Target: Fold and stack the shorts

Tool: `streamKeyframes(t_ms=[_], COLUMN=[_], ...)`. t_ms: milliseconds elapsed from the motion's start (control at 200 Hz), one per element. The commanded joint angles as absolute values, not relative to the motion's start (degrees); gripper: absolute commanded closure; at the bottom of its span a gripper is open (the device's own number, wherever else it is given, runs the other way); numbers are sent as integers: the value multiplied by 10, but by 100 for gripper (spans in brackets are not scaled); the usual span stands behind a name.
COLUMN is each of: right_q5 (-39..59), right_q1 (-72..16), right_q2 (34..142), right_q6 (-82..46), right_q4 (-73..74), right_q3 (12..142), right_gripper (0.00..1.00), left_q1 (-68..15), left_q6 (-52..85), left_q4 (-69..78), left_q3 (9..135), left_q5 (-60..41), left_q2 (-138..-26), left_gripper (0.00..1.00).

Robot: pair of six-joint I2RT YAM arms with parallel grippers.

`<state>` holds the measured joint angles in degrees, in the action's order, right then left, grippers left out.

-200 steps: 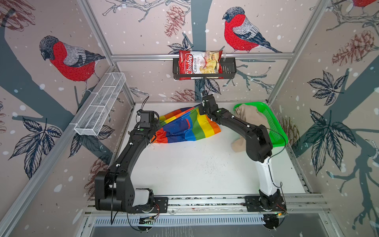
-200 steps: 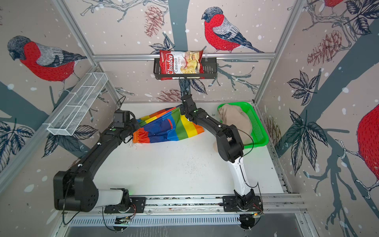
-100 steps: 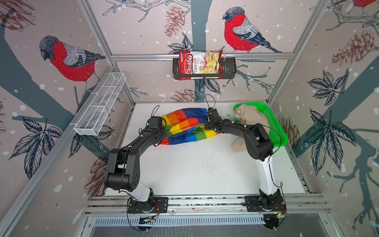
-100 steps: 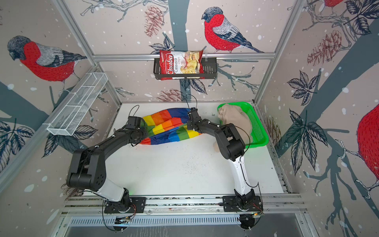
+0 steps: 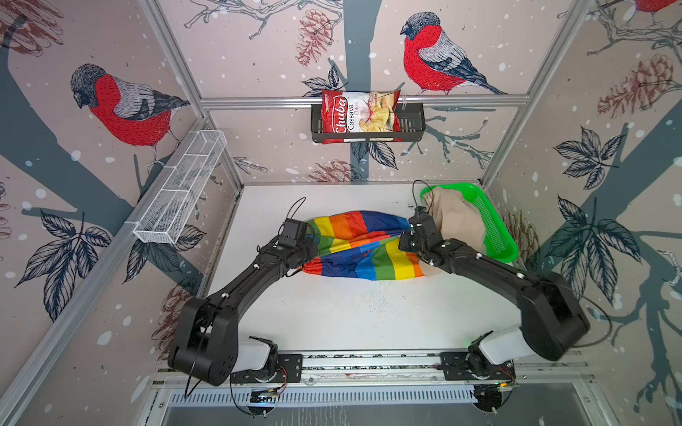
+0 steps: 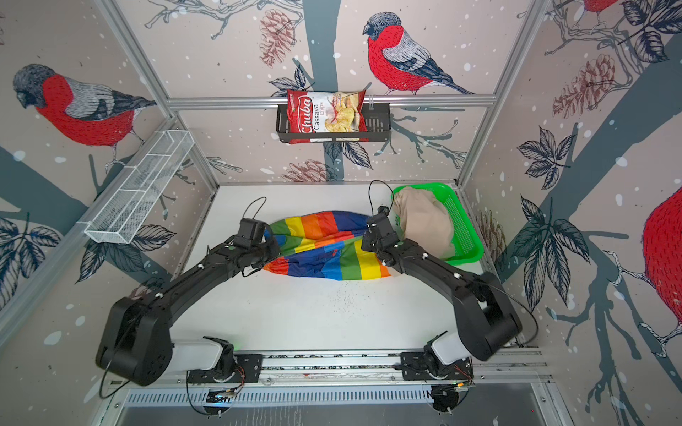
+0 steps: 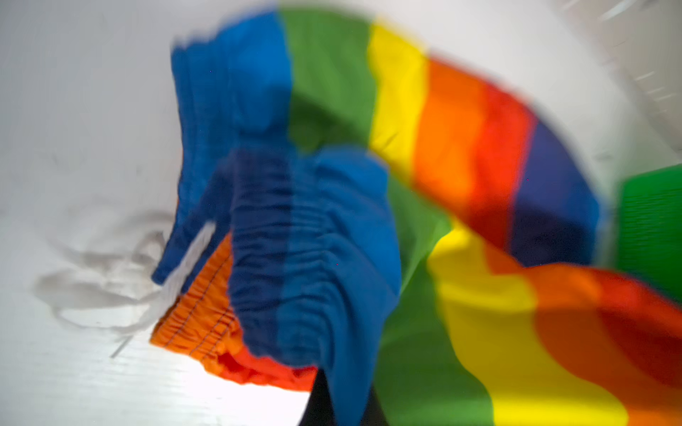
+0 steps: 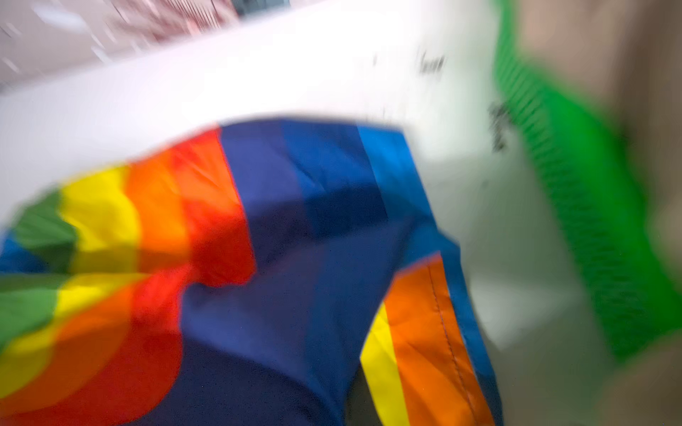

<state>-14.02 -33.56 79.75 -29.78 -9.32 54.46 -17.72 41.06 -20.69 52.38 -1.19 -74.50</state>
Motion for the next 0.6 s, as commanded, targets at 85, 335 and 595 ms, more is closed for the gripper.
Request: streamKeyframes(t_ms=[85,335,595], right_q5=[-282,-331,-336], right_q1=[-366,-443,-429], right_q2=[691,654,713], right_q6=[-318,-321,-265], right_q4=[-171,-179,-140], right_q3=[606,647,700], right_gripper=[100,100,100], left_q1=[-174,-173,-162], left_q6=[371,358,346], left_q4=[-293,-290,-265], left_q3=[593,600,618], left_q5=[72,97,110], left_q2=[-693,-646,-659], left_gripper=[100,100,100])
